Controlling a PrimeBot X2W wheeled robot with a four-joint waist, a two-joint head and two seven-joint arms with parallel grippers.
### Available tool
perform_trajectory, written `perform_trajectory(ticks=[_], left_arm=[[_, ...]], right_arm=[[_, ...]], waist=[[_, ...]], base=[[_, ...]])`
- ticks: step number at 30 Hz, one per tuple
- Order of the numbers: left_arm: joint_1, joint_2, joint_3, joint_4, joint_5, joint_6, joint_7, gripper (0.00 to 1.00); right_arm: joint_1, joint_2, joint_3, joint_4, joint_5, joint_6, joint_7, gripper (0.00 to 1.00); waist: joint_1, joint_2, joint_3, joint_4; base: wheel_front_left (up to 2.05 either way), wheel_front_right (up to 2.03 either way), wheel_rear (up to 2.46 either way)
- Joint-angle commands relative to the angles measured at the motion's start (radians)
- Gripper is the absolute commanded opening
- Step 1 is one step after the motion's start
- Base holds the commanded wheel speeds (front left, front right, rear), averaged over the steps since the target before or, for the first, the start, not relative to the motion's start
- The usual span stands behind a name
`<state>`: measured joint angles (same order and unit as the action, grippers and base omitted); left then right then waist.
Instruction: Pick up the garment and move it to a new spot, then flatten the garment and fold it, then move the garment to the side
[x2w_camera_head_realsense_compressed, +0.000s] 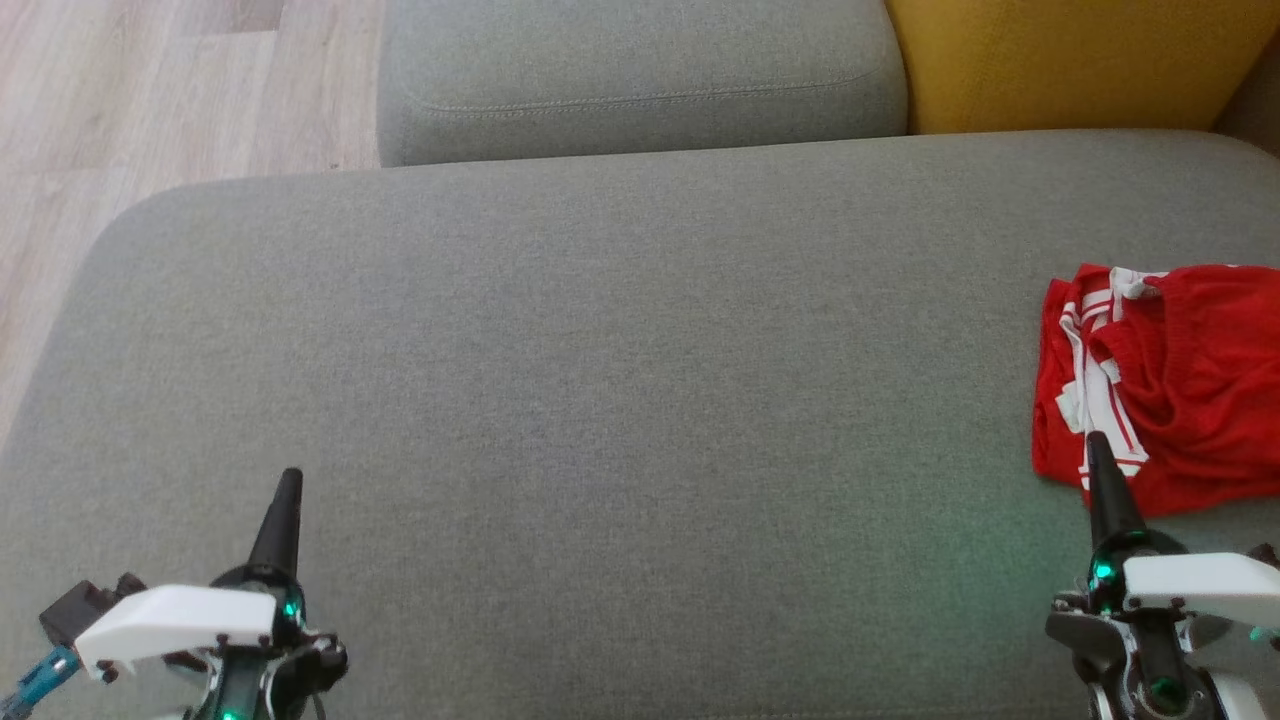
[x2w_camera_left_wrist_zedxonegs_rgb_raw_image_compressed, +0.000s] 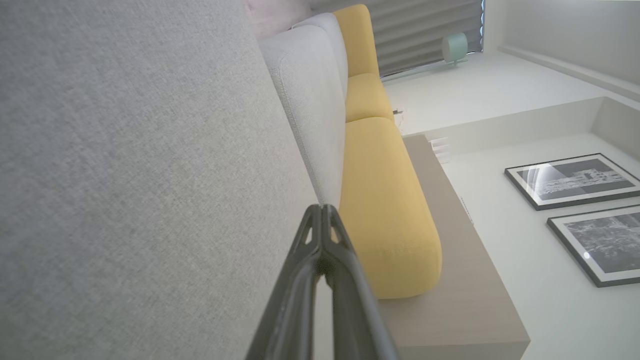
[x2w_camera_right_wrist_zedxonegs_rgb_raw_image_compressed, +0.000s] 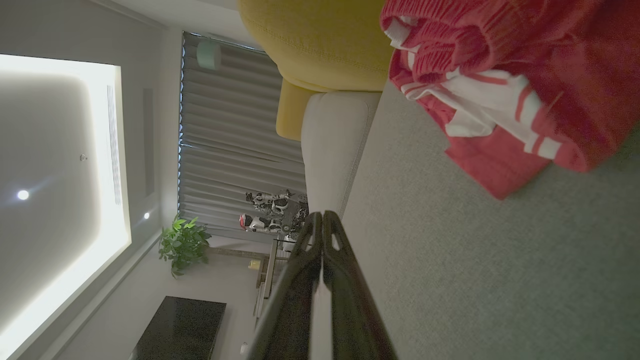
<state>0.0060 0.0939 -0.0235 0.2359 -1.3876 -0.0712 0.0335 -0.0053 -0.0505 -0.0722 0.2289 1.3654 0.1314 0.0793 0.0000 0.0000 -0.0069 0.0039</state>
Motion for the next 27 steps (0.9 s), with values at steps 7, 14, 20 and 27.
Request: perform_trajectory(ticks=[7,14,20,27], left_arm=[[-0.083,-0.002,0.060,-0.014,-0.099,-0.029,0.021,0.00],[-0.098,-0.012,0.083,-0.003,-0.175,-0.044,0.038,0.00],[-0.108,-0.018,0.100,0.005,-0.229,-0.056,0.050,0.00],[-0.111,-0.022,0.108,0.008,-0.246,-0.059,0.056,0.00]], right_arm=[[-0.073,-0.021,0.004,-0.014,0.109,-0.001,0.005,0.00],[-0.087,-0.021,-0.004,0.001,0.190,-0.001,0.008,0.00],[-0.097,-0.021,-0.010,0.011,0.248,-0.001,0.010,0.00],[-0.100,-0.019,-0.014,0.014,0.266,-0.001,0.012,0.00]], waist=[[0.0000,0.0000,0.004,-0.001],[0.0000,0.0000,0.007,-0.003],[0.0000,0.0000,0.009,-0.004],[0.0000,0.0000,0.010,-0.004]], base=[[0.00,0.00,0.00],[0.00,0.00,0.00],[0.00,0.00,0.00],[0.00,0.00,0.00]])
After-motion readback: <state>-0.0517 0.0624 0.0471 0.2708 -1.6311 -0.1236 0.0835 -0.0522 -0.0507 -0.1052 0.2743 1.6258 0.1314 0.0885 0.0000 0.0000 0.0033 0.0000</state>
